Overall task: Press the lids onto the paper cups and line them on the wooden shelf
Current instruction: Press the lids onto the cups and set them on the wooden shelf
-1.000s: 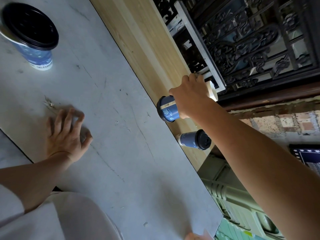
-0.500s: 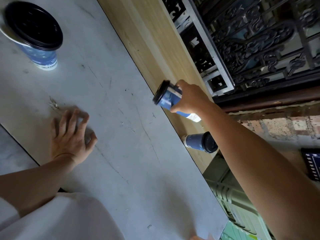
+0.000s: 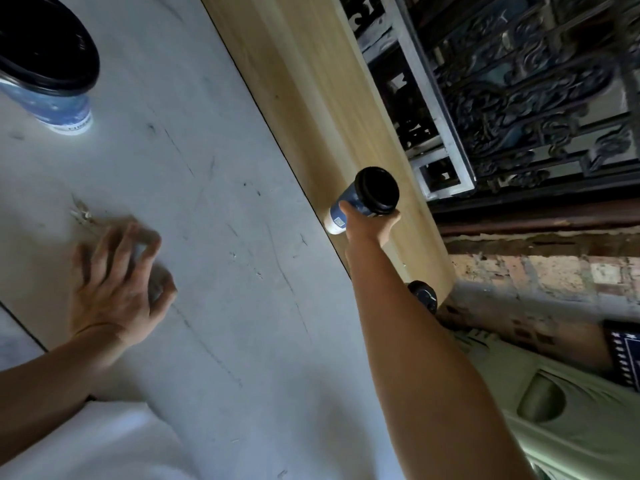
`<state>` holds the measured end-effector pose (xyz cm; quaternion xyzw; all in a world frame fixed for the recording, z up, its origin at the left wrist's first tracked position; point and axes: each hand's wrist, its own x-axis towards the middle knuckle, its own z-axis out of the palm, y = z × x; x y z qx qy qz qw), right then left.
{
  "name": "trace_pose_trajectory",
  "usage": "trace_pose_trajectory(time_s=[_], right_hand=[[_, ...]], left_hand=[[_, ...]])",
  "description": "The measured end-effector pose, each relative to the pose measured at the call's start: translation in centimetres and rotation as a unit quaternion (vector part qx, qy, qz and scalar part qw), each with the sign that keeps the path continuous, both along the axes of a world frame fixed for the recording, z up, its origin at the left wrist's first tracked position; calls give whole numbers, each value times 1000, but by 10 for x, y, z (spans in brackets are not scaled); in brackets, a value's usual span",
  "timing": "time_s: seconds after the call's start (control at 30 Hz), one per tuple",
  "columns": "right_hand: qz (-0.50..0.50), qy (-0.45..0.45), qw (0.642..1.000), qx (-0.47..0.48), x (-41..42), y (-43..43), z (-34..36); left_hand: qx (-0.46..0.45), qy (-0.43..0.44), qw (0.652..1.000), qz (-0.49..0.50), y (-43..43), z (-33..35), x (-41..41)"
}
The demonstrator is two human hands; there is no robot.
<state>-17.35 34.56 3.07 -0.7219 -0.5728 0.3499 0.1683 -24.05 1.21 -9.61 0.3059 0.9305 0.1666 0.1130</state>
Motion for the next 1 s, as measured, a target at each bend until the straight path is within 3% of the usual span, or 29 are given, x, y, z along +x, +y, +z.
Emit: trace_pose_trajectory(time_s=[0.1, 0.5, 0.8, 1.0], right_hand=[[-49, 54, 997, -25, 0, -7, -12], [-84, 140, 984, -65, 4, -16, -28], [-89, 148, 977, -121, 14, -19, -21], [-179, 158, 949, -205, 46, -50, -29]], left_hand=[[-5, 1, 1000, -3, 1, 0, -1], [-16, -2, 1000, -7, 0, 3, -2], [-27, -10, 1000, -9, 0, 9, -2], [-31, -25, 999, -3, 1, 10, -2]])
